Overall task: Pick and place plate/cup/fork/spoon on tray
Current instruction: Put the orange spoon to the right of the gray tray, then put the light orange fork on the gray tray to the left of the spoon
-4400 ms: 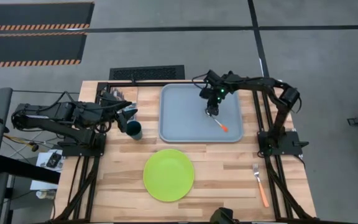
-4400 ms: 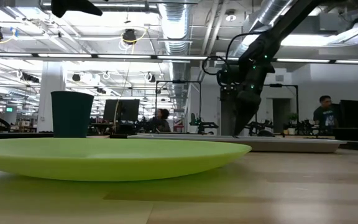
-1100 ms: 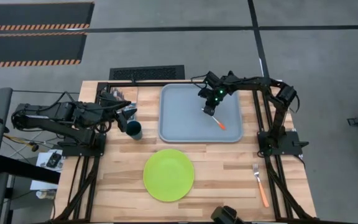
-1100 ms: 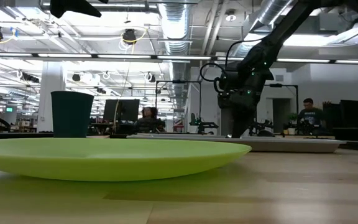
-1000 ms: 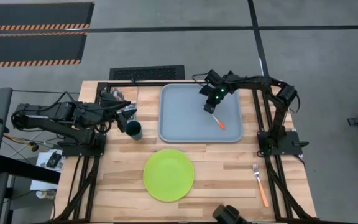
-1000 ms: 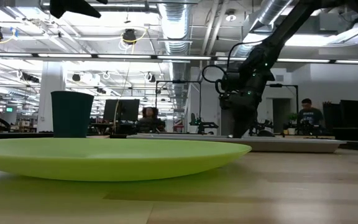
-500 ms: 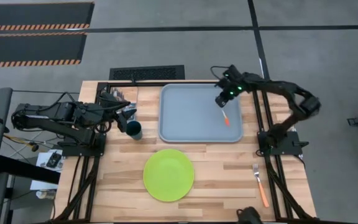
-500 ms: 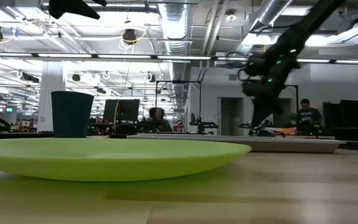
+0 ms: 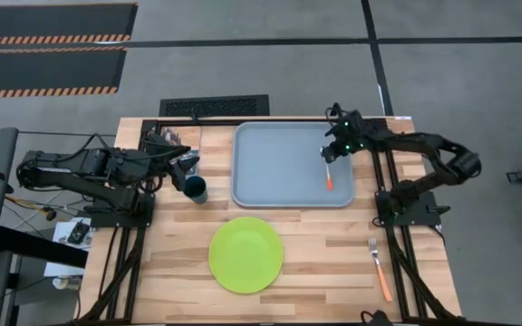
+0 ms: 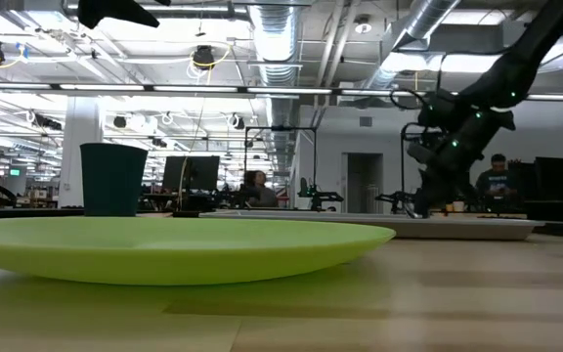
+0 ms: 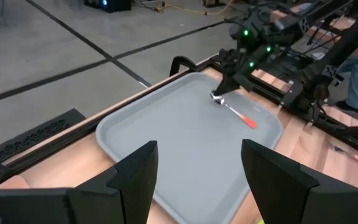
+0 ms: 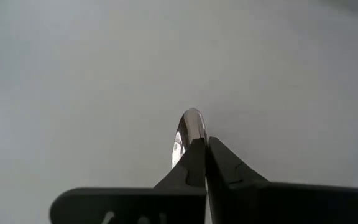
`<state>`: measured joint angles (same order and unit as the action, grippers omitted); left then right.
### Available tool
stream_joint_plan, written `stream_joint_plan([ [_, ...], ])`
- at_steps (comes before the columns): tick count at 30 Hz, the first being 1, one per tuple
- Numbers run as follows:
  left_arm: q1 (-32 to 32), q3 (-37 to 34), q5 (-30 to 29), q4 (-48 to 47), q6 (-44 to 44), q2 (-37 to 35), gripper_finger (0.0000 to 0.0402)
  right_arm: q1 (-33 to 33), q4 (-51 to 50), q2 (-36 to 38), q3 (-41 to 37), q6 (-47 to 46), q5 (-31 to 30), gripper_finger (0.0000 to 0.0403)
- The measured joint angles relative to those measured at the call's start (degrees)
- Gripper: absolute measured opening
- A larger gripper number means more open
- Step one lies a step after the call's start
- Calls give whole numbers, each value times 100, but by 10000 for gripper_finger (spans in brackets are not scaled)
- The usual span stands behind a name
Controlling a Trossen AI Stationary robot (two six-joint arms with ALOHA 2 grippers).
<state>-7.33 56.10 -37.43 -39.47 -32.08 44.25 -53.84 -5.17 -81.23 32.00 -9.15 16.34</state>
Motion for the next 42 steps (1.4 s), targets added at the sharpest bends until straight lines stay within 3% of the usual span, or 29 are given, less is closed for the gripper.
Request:
stream_joint_plan([
  [11, 0, 0, -40, -4, 13, 0, 217, -73, 331, -46, -124, -8, -109, 19],
  [34, 0, 0, -75, -13, 99, 0, 217, -57, -130, -46, 193, -48, -588, 107],
  [37, 0, 0, -55, -12, 102, 0, 217, -53, -652, 6, 502, -15, -323, 115],
  [42, 0, 0, 118, -12, 231, 0, 217, 170, -1711, 343, 1107, -89, 620, 122],
])
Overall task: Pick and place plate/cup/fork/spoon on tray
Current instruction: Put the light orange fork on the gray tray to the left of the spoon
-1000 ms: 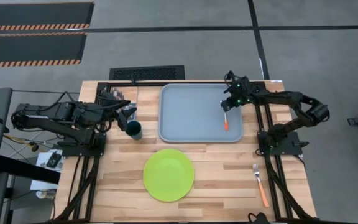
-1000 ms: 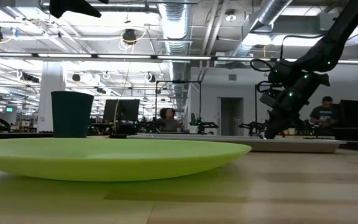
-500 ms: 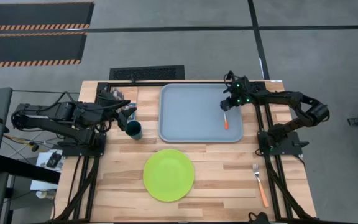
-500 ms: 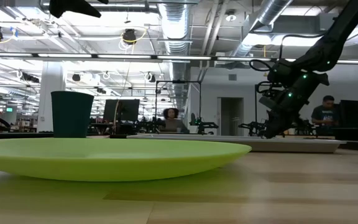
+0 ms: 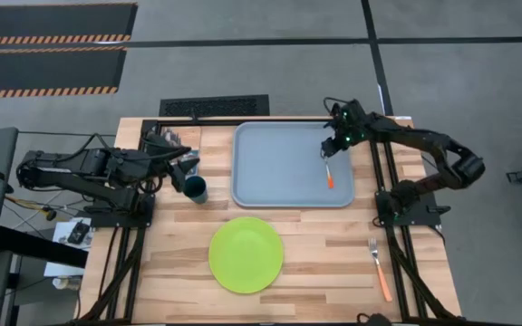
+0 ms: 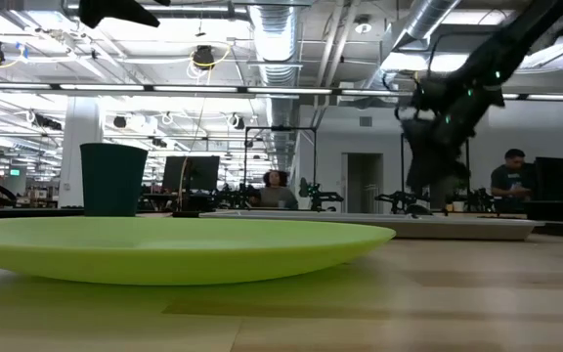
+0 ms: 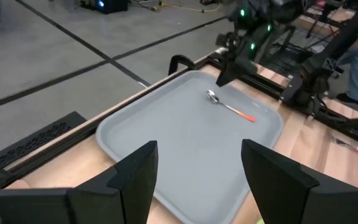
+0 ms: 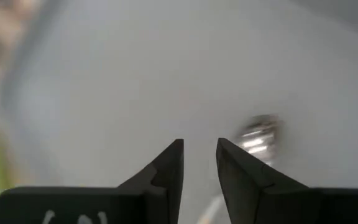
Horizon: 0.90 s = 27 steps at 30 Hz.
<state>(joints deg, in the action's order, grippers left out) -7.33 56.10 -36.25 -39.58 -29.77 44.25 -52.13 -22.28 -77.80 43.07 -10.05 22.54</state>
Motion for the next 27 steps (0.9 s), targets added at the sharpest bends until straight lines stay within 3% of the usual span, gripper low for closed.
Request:
stream_joint_plan([
  [6, 0, 0, 385, -1, -13, 0, 217, 1111, -778, 599, 182, -1098, 1320, 123],
  [8, -2, 0, 455, -1, -30, 0, 217, 1820, -799, 778, 139, -1561, 1357, 123],
  [10, -2, 0, 452, -1, -95, 2, 217, 2618, -785, 878, 102, -2094, 931, 123],
  [16, -2, 0, 451, 0, -176, 2, 217, 5027, -374, 744, 87, -3859, -1102, 123],
  [21, -2, 0, 448, 3, -251, 0, 217, 6412, 11, 311, 87, -5078, -2649, 130],
  [24, -2, 0, 449, 2, -283, 1, 217, 6899, 234, -31, 87, -5441, -2885, 150],
  [27, -2, 0, 448, 1, -288, 2, 217, 7201, -386, -341, 90, -5956, -2689, 171],
])
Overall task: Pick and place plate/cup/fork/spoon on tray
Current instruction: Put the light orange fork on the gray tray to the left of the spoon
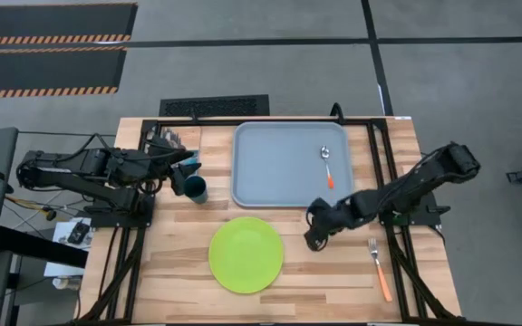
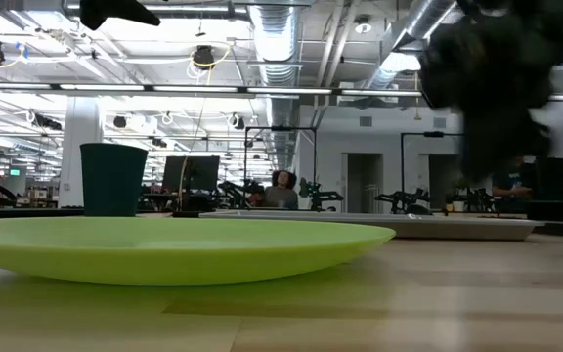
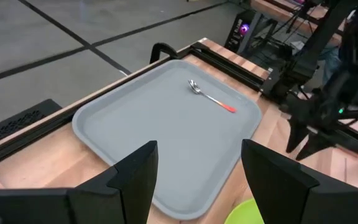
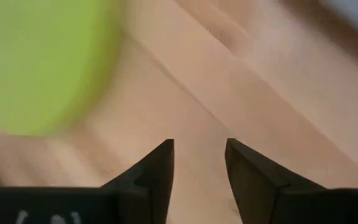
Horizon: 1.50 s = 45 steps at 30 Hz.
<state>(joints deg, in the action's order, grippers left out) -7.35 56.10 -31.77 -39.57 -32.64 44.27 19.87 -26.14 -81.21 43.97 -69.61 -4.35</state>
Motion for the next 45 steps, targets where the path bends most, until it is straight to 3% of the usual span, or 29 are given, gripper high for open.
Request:
stream_joint_plan([
  [6, 0, 0, -4, 0, 56, -2, 217, 841, -1742, -125, -7, -1585, 351, 192],
  [13, 0, 0, -7, 0, 101, 0, 217, 1842, -2393, 554, 2, -3447, 649, 189],
  [17, 0, 0, -7, -1, 94, 0, 217, 2532, -2968, 625, 0, -4515, 1071, 191],
  [21, 0, 0, -8, -1, 150, 0, 217, 2942, -2934, 538, 0, -5220, 1179, 201],
  [32, 0, 0, -10, -1, 153, 0, 217, 3216, -2751, -127, -62, -5632, 1700, 205],
  [45, 0, 0, -9, -3, 155, 0, 217, 3308, -1373, -88, -934, -5763, 1809, 195],
])
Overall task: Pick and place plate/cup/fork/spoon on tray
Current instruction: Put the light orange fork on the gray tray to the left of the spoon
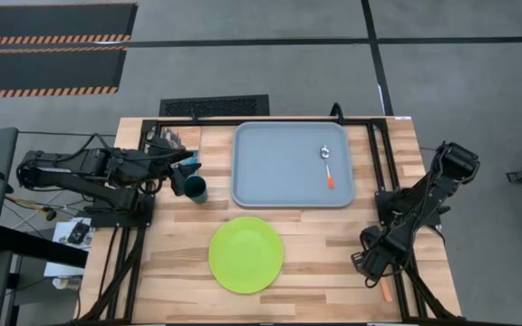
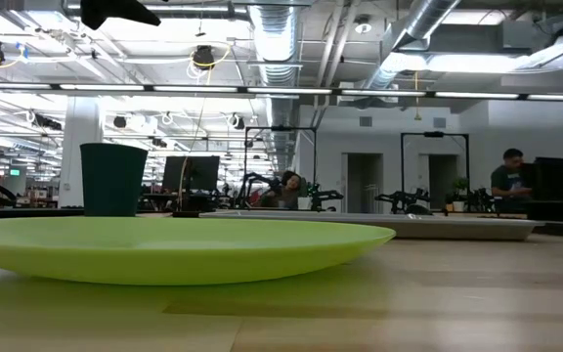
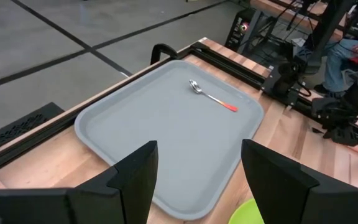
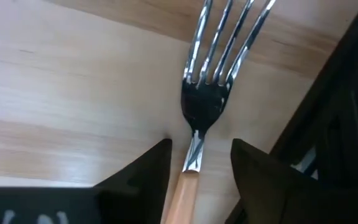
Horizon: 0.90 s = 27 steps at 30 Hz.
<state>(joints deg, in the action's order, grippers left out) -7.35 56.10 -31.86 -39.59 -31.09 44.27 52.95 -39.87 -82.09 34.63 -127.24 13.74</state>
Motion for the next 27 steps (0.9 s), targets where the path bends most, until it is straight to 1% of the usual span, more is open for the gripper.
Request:
stream_joint_plan([
  [2, 0, 0, -2, -2, 0, -2, 217, 0, 45, -4, 0, 0, -15, 173],
  [8, 0, 0, -2, 0, 0, 0, 217, -2, 175, -15, -7, 70, -134, 59],
  [11, 0, 0, -2, 0, 0, -2, 217, -4, 210, -15, -9, 211, -151, 18],
  [13, 0, 0, -2, 0, 0, 0, 217, -35, 235, -15, -12, 240, -143, 12],
  [18, 0, 0, -2, 0, 0, -1, 217, -133, 257, -17, -5, 264, -105, 18],
  [23, 0, 0, -2, 0, 10, 0, 217, -213, 6, -44, 181, 483, -150, 7],
  [27, 0, 0, -8, 0, 72, -1, 217, -279, -65, -48, 276, 611, -223, 5],
])
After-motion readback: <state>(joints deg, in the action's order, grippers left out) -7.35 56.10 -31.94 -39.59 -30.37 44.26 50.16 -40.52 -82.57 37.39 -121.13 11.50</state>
